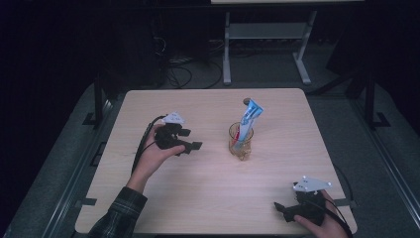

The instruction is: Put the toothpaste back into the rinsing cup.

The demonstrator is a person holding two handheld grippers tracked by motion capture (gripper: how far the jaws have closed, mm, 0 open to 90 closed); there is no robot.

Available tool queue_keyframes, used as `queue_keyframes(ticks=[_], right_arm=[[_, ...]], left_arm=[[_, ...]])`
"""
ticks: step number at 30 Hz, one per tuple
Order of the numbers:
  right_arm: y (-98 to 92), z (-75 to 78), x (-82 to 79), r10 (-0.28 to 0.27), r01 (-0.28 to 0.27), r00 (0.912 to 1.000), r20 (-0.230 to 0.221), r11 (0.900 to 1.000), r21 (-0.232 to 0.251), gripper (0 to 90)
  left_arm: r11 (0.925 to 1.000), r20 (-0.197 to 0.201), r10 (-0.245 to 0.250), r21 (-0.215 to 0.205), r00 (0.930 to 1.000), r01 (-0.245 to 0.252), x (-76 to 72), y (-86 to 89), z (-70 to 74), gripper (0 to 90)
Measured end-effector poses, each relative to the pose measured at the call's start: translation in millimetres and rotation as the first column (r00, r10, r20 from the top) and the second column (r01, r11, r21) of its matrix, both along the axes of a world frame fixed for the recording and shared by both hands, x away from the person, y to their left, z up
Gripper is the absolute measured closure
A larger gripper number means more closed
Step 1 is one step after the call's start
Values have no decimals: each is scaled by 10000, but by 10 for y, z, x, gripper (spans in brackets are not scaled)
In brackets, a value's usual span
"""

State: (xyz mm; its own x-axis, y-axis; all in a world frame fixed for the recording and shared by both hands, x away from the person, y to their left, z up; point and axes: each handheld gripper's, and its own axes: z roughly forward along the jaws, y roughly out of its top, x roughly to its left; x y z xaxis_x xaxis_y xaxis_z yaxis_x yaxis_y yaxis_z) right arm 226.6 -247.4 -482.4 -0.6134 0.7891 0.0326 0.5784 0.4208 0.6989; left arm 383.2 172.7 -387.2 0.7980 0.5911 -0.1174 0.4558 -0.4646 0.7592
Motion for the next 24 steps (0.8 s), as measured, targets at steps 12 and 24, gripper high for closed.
queue_keyframes(ticks=[12, 24], right_arm=[[-1, -2, 1, 16, -16, 10000, 30, 10000, 2, 2], [-1, -1, -1, -4, 4, 10000, 34, 10000, -8, 2]], left_arm=[[9985, 75, 352, 414, 9994, -355, -299, 267, -209, 256], [9926, 434, 938, 728, 9946, -967, -604, 545, -372, 263]])
